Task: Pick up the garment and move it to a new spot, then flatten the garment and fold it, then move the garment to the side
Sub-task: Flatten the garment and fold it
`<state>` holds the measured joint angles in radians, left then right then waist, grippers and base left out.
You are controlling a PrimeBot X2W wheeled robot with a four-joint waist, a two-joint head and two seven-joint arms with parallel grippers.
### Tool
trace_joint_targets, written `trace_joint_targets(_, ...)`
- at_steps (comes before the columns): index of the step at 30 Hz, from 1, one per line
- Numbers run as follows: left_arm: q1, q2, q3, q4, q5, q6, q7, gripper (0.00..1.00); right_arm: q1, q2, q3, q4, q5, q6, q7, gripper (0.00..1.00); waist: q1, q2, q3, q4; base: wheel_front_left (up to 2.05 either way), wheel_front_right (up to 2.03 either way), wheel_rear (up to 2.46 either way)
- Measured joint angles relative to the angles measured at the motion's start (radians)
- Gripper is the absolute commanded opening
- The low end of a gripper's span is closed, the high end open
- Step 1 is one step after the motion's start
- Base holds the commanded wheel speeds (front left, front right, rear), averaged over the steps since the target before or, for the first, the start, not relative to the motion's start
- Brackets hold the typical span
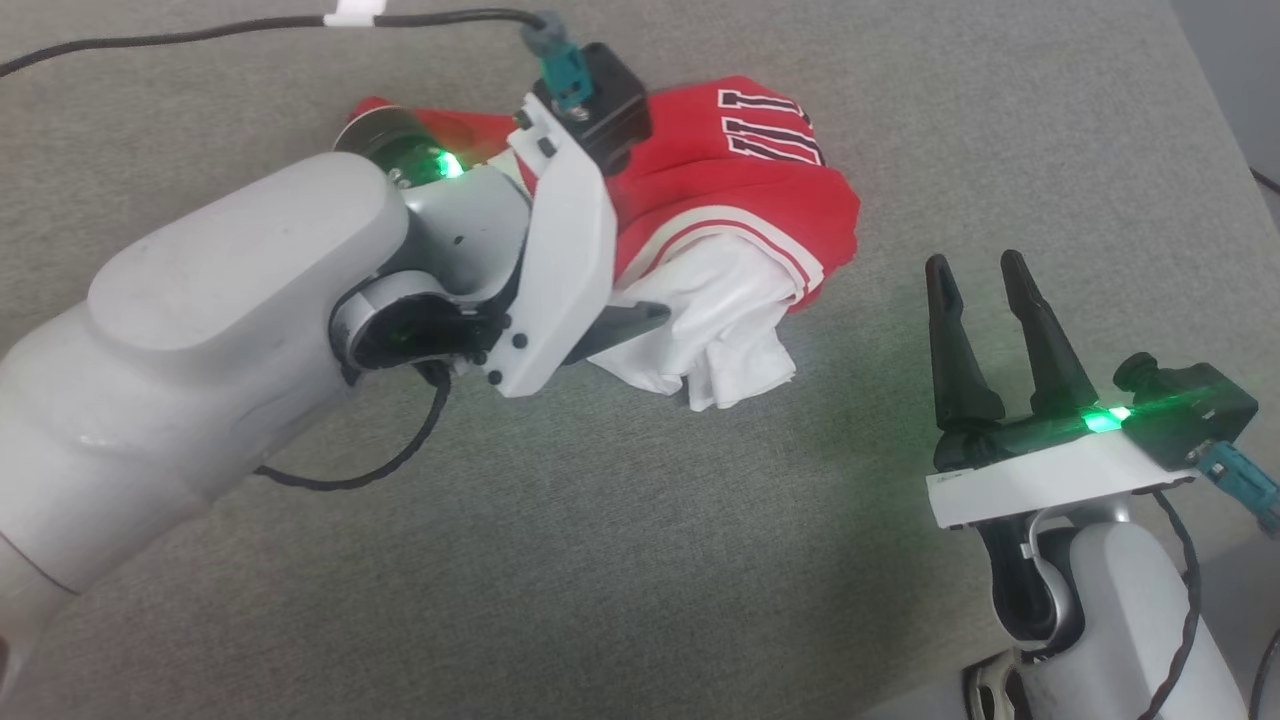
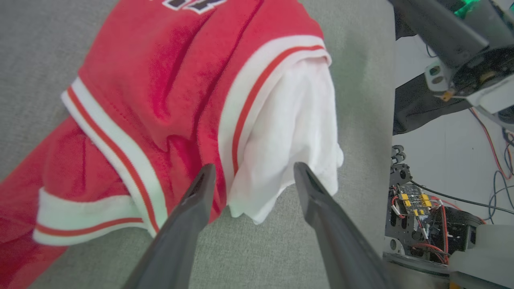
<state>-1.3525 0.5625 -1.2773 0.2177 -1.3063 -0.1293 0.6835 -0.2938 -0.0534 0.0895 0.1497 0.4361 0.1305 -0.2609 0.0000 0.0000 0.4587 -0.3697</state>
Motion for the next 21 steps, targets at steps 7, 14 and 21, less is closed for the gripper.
trace_joint_targets(7,0.027,-0.014,-0.003,0.042,-0.018,0.000,0.006,0.00,-0.003,0.000,-0.005,0.000,0.009,0.000,0.000,1.00,0.0000,0.0000,0.015,-0.014,0.00,0.00,0.00)
trace_joint_targets(14,0.013,0.001,-0.003,0.043,-0.046,0.000,-0.034,0.00,0.002,0.001,-0.032,0.000,-0.005,0.000,0.000,1.00,0.0000,0.0000,-0.003,0.021,0.00,0.00,0.00)
trace_joint_targets(21,-0.036,0.173,0.037,0.037,-0.073,0.000,-0.088,0.00,0.009,-0.007,-0.038,0.004,-0.026,0.000,0.000,1.00,0.0000,0.0000,-0.042,0.093,0.00,0.00,0.00)
